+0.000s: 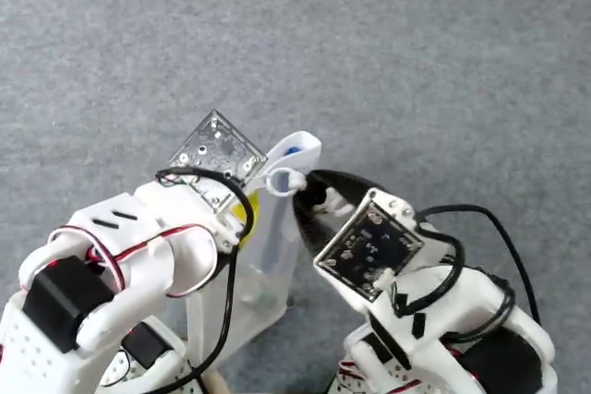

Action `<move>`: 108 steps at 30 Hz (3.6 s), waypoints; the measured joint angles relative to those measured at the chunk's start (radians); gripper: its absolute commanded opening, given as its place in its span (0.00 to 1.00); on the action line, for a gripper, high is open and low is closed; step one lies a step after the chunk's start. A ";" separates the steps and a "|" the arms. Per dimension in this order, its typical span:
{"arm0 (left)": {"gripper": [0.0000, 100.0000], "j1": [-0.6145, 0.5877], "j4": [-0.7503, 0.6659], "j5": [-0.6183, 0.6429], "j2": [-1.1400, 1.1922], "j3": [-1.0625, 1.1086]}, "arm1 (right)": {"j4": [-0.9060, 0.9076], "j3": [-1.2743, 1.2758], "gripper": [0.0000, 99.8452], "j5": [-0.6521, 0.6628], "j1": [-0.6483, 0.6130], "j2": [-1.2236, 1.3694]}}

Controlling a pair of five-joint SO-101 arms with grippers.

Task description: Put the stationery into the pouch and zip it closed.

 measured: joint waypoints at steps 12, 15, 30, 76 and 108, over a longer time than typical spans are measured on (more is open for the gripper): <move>0.03 0.002 0.115 0.037 0.008 -0.190 | -0.002 0.026 0.01 0.094 0.055 0.000; 0.03 0.008 0.147 0.046 0.009 -0.235 | -0.025 0.026 0.01 0.094 0.071 0.000; 0.03 0.158 0.183 0.049 0.014 -0.313 | -0.101 0.069 0.01 0.193 0.172 -0.003; 0.03 0.166 0.138 0.083 0.005 -0.379 | -0.488 0.393 0.01 0.250 0.381 0.011; 0.31 -0.321 -0.471 0.078 0.443 0.103 | -0.437 0.195 0.02 0.252 0.364 0.000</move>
